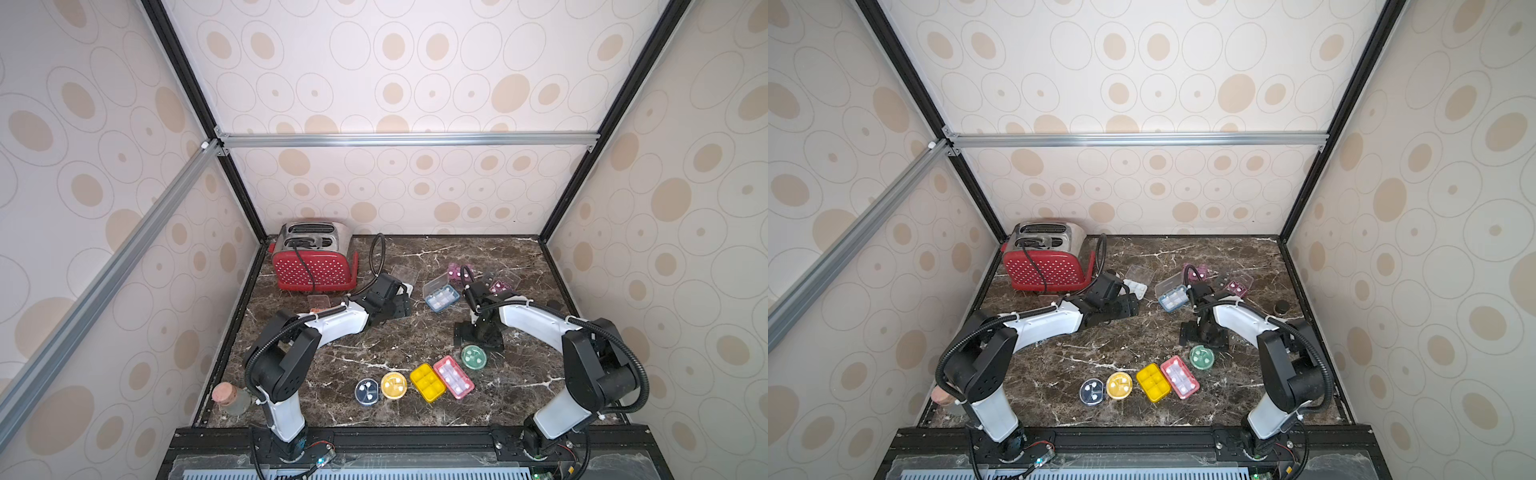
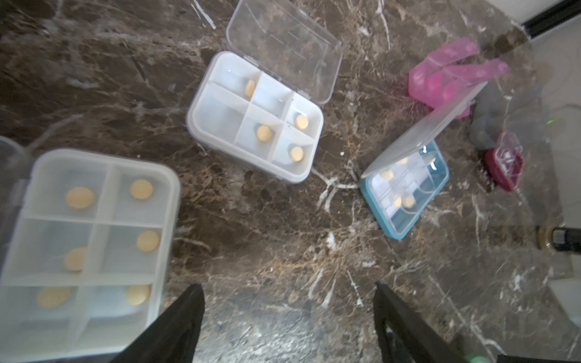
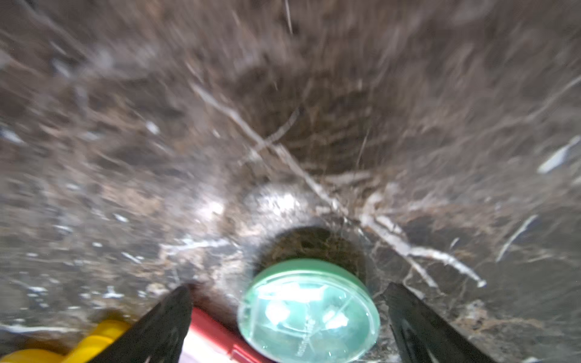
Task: Close pillboxes
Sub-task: Move the pillbox to the center of the board.
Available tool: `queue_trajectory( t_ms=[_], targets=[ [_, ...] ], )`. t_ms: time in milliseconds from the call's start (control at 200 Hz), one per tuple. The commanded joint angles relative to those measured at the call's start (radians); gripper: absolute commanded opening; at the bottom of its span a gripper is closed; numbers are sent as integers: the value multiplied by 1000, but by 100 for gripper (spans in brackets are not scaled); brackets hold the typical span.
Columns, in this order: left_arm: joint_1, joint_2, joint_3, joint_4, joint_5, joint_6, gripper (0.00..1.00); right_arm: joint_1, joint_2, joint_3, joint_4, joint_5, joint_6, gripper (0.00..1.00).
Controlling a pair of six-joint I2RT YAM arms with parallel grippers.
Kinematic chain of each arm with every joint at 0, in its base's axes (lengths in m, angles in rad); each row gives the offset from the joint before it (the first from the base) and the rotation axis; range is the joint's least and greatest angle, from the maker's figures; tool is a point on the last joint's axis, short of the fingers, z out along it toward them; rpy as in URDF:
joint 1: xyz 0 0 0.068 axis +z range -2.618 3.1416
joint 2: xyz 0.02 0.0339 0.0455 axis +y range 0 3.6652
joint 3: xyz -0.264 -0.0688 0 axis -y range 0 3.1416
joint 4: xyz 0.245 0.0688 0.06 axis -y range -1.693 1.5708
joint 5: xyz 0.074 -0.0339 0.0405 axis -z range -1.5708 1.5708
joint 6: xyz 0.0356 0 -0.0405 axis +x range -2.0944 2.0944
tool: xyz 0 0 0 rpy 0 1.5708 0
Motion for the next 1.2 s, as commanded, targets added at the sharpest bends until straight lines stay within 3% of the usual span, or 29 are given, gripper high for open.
queue_trajectory(
  t_ms=[0, 60, 170, 275, 361, 646, 811, 1197],
  targets=[
    [-14, 31, 39, 67, -25, -96, 83, -46, 21, 113, 41, -3, -57, 99],
    [-18, 49, 57, 74, -33, -111, 82, -72, 57, 147, 118, -53, -82, 93],
    [-18, 45, 61, 71, -19, -118, 78, -122, 158, 249, 151, -83, -122, 63],
    [-21, -24, 13, 39, -28, -106, 78, -143, 251, 326, 162, -106, -164, 52],
    [-24, -94, -63, 26, -43, -102, 80, -155, 320, 380, 161, -138, -187, 35],
    [-28, -230, -160, -119, -41, -26, 81, -159, 410, 465, 175, -155, -195, 46],
    [-27, -265, -172, -153, -51, -16, 77, -159, 478, 554, 132, -145, -211, 35],
    [-28, -293, -176, -230, -73, 5, 72, -159, 558, 673, 40, -145, -246, 32]
  ],
)
